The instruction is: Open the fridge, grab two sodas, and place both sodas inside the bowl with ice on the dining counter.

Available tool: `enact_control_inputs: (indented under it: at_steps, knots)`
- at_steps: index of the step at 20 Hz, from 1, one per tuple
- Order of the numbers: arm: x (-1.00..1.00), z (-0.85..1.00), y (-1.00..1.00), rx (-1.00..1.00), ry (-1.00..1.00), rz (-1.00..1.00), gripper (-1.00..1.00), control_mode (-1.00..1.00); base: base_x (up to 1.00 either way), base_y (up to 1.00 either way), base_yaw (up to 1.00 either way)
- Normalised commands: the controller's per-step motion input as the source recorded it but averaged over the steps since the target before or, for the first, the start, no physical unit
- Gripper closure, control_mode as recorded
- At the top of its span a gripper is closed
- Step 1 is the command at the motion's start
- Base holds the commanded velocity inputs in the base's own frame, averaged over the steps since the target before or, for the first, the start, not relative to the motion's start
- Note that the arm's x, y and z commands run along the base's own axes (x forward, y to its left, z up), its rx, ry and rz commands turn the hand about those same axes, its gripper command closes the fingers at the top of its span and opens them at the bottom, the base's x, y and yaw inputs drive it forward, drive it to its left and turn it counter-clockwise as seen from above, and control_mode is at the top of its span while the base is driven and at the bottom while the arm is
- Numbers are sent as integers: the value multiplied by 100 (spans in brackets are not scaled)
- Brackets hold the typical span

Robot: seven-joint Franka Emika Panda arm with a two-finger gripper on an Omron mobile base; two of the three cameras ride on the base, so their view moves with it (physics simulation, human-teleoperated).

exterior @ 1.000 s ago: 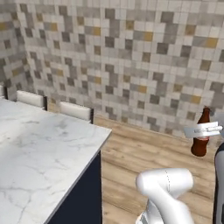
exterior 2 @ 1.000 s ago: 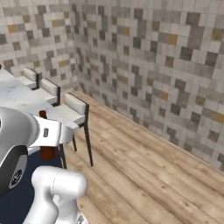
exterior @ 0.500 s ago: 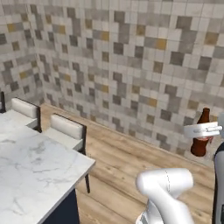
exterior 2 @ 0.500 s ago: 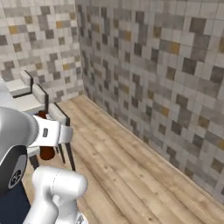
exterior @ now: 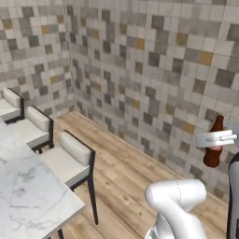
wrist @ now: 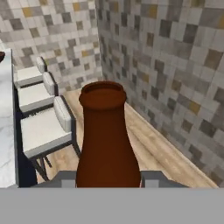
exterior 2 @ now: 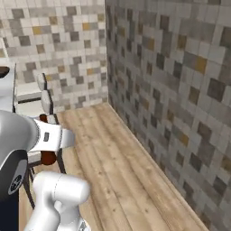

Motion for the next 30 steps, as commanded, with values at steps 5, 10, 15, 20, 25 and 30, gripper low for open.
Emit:
enact_control_inputs:
  at_steps: [5,10,15,20,25,30]
  knots:
    - [0,0,0,0,0,0,100,100,63,-38,47]
    - [0,0,0,0,0,0,100,100,61,-35,48]
    - [0,0,0,0,0,0,100,100,62,-40,46]
    - [0,0,0,0,0,0,100,100,62,-47,43]
    - [0,0,0,0,0,0,100,100,67,-53,39]
    - [0,0,0,0,0,0,100,100,68,-61,36]
